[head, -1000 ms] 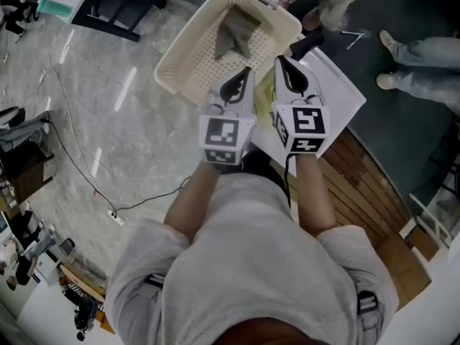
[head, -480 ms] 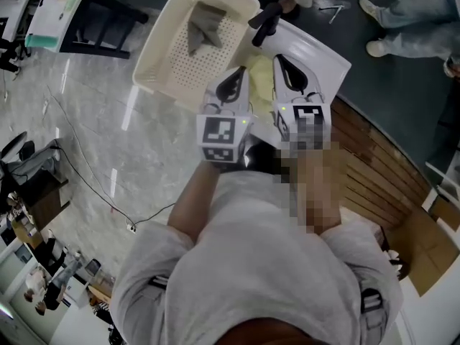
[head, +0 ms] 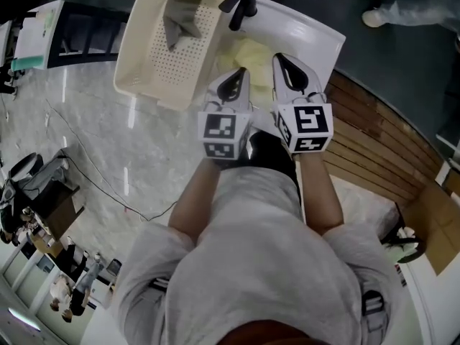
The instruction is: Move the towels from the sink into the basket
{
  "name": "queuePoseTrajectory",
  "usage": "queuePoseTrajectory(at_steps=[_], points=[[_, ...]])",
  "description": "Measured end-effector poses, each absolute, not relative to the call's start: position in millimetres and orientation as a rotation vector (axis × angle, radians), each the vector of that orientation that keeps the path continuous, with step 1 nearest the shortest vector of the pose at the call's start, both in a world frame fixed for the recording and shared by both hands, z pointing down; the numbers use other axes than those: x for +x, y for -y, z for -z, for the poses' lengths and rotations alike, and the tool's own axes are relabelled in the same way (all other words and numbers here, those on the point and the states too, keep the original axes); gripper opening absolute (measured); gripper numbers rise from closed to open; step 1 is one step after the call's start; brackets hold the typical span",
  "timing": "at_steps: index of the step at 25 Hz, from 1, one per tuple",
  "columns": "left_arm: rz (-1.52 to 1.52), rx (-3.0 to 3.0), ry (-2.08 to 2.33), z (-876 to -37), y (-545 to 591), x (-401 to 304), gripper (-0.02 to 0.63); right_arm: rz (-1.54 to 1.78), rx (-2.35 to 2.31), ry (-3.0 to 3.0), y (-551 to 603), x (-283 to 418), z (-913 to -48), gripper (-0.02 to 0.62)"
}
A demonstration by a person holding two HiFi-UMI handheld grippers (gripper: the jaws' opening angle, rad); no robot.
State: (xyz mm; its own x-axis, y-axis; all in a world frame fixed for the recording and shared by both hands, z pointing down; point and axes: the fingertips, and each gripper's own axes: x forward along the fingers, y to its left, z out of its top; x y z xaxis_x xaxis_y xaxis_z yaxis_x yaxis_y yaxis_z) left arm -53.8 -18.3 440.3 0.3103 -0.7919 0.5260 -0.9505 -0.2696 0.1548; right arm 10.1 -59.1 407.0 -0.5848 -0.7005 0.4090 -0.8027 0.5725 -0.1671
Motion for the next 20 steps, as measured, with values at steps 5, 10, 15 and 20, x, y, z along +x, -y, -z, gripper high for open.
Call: queuePoseTrajectory(at_steps=[5,10,15,20], points=[[-0.583,2.094,1.486,-476,12,-48,0.020,-0.540,1.241,2.492,57,18,-430,0.006],[-0.681,2.025,1.405,-516,4,-43,0.021,-0.594,1.245,2.475,56,23,-452,0.006],[-0.758,1.981,1.353,-542,-2,-40,0.020,-0.635,1.249,2.461,58,28,-466,0.006],[-0.827,1.936,1.344,-561,-4,-44,0.020,-0.665,1.257,2.445,62,31,-478,0.006]])
